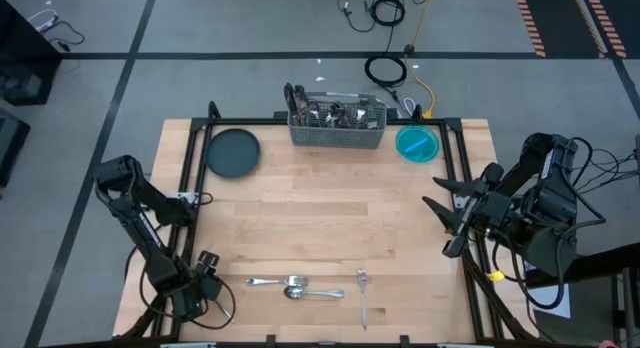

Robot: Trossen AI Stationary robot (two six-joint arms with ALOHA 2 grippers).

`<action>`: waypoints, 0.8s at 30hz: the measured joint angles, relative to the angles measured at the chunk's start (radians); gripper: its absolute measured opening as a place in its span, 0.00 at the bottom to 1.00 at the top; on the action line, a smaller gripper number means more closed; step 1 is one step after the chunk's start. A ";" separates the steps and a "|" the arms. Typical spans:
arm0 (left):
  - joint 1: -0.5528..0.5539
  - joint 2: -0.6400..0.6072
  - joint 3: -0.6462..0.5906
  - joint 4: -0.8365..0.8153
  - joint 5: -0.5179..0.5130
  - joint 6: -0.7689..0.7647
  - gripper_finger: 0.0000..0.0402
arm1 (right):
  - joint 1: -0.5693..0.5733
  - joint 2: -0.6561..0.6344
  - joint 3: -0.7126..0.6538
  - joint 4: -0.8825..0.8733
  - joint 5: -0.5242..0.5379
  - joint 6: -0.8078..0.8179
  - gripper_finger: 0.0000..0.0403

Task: Sort silverware
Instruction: Put the spoon into the silverware organizer

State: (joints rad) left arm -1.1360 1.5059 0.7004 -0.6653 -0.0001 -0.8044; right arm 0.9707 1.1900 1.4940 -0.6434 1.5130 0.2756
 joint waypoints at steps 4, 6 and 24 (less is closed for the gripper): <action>0.002 -0.003 -0.043 0.072 0.026 0.032 0.51 | 0.000 0.000 0.000 0.015 0.000 -0.003 0.45; 0.001 -0.005 -0.053 0.099 0.030 0.051 0.47 | 0.000 0.000 0.000 0.022 0.000 -0.003 0.45; 0.011 -0.003 -0.037 0.067 -0.023 0.060 0.03 | 0.000 0.000 0.000 0.037 0.004 -0.008 0.45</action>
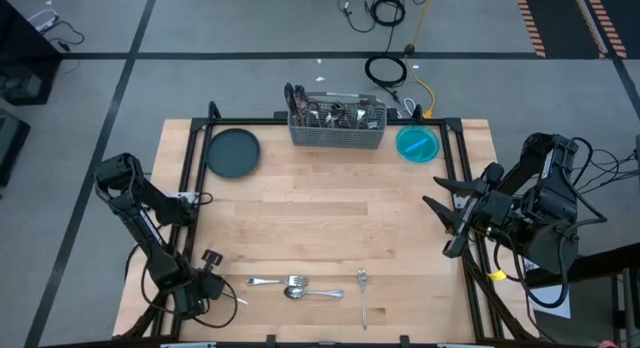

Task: Sort silverware
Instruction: Put the spoon into the silverware organizer

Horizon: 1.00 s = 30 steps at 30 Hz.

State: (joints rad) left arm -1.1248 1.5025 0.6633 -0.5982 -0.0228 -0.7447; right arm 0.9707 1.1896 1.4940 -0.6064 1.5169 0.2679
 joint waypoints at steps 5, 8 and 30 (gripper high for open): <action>0.046 0.008 0.070 -0.083 0.041 -0.036 0.03 | 0.000 0.000 0.000 0.005 0.000 -0.020 0.45; 0.086 0.007 0.119 -0.095 0.040 -0.036 0.03 | 0.000 0.000 0.000 0.005 0.000 -0.027 0.45; 0.645 0.001 0.561 0.037 -0.270 0.026 0.03 | 0.000 0.000 0.000 -0.081 0.003 -0.034 0.45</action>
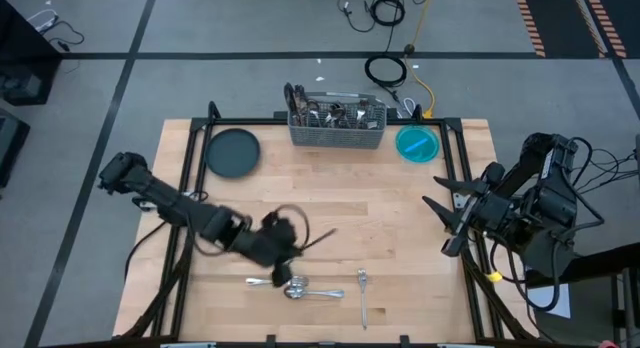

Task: Sort silverware
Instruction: Put the spoon into the silverware organizer

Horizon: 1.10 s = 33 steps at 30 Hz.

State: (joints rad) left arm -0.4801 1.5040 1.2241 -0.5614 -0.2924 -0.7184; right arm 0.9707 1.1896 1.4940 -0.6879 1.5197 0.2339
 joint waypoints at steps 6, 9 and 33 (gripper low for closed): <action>0.153 -0.001 0.106 0.239 0.068 0.021 0.03 | -0.001 0.001 0.000 -0.122 -0.014 0.073 0.45; 0.215 -0.001 0.135 0.356 0.161 0.015 0.03 | -0.025 0.016 0.000 -0.155 -0.089 0.009 0.45; 0.557 0.003 0.138 0.374 0.754 -0.539 0.03 | -0.330 0.362 0.000 -0.071 -0.322 -0.717 0.45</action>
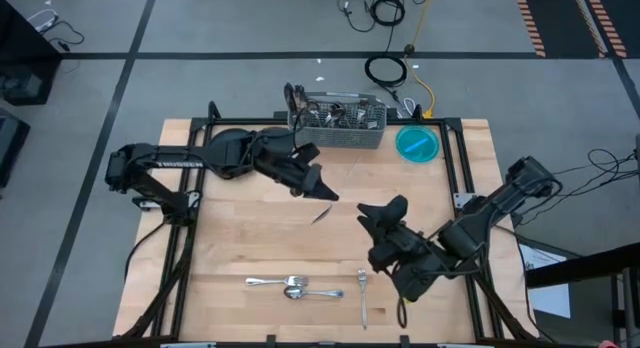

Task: Sort silverware
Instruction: Put the spoon into the silverware organizer

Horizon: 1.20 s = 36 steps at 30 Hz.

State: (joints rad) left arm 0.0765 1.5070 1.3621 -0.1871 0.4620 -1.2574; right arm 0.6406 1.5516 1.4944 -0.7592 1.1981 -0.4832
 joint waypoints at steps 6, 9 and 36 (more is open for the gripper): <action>0.001 0.000 0.000 -0.006 0.062 -0.066 0.02 | -0.023 0.000 0.000 0.021 0.007 -0.023 0.45; 0.002 0.003 0.000 -0.002 0.062 -0.100 0.02 | -0.032 0.000 0.000 0.057 -0.009 -0.061 0.45; -0.013 0.047 0.000 0.171 0.158 -0.179 0.02 | -0.167 0.001 0.000 0.164 -0.132 -0.214 0.42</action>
State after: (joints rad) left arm 0.0631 1.5536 1.3617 -0.0158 0.6201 -1.4361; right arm 0.4734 1.5524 1.4948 -0.5948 1.0662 -0.6973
